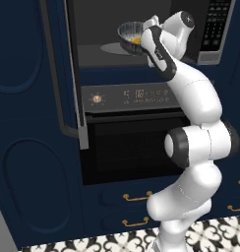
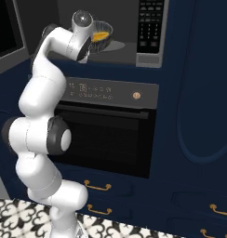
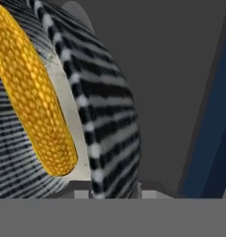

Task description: Pick the corn from the sink and place it in the bowl. Then pick the bowl and place it in the microwave. Then close the microwave door and press the start button.

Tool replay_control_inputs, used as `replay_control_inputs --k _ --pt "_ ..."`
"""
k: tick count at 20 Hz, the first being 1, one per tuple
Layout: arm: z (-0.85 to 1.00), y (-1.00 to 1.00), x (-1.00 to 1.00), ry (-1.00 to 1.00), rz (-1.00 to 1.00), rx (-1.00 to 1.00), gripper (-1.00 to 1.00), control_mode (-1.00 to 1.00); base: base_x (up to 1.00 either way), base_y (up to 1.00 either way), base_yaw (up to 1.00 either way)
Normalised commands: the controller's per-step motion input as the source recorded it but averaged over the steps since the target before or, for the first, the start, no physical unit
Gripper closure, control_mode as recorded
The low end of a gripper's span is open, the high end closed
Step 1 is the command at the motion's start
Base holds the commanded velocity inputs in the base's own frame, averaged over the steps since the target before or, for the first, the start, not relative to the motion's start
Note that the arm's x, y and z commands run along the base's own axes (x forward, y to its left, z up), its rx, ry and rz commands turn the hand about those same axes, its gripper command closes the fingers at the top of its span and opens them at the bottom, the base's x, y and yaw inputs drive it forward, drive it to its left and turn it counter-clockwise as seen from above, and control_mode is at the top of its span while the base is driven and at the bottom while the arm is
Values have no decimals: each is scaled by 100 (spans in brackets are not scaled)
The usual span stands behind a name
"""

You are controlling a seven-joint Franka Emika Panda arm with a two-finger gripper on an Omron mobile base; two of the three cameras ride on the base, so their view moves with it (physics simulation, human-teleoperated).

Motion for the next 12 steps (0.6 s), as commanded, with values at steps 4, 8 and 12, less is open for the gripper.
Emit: replay_control_inputs --k 4,8,12 --pt "-1 0 54 0 0 0 -100 -100 0 0 0" --pt "-13 0 93 -2 0 0 -100 -100 0 0 0" --pt "-36 0 96 -8 0 -2 -100 -100 0 0 0"
